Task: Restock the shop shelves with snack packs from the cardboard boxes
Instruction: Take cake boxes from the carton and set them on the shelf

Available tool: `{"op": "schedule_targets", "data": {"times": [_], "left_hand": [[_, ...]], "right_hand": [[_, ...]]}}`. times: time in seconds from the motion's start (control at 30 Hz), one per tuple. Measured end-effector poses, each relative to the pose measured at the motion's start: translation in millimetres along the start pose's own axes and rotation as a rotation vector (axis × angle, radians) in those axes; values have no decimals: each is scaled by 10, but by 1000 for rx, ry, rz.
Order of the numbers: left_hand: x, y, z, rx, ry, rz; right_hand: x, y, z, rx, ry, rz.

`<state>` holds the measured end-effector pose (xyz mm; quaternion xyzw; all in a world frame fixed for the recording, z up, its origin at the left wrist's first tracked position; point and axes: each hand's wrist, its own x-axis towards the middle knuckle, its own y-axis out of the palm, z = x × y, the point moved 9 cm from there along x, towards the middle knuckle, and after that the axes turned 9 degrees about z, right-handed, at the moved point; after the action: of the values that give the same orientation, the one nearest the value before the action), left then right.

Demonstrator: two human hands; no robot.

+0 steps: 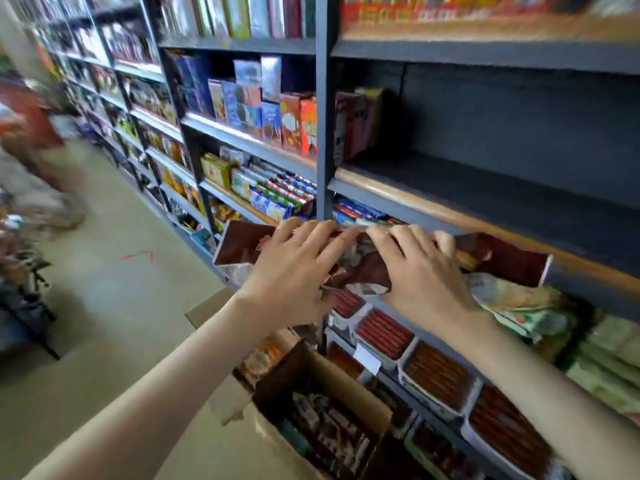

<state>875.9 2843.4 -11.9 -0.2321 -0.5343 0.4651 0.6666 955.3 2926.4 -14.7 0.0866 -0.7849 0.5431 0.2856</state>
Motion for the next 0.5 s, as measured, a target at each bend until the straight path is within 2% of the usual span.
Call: {"op": "schedule_targets", "data": {"times": [0.17, 0.3, 0.5], "left_hand": [[278, -646, 148, 136, -159, -208], [424, -1333, 115, 209, -139, -552], [746, -1945, 46, 249, -145, -859]], "right_hand": [[97, -984, -133, -154, -43, -270], [132, -1615, -272, -321, -42, -441], [130, -2343, -516, -651, -48, -708]]}}
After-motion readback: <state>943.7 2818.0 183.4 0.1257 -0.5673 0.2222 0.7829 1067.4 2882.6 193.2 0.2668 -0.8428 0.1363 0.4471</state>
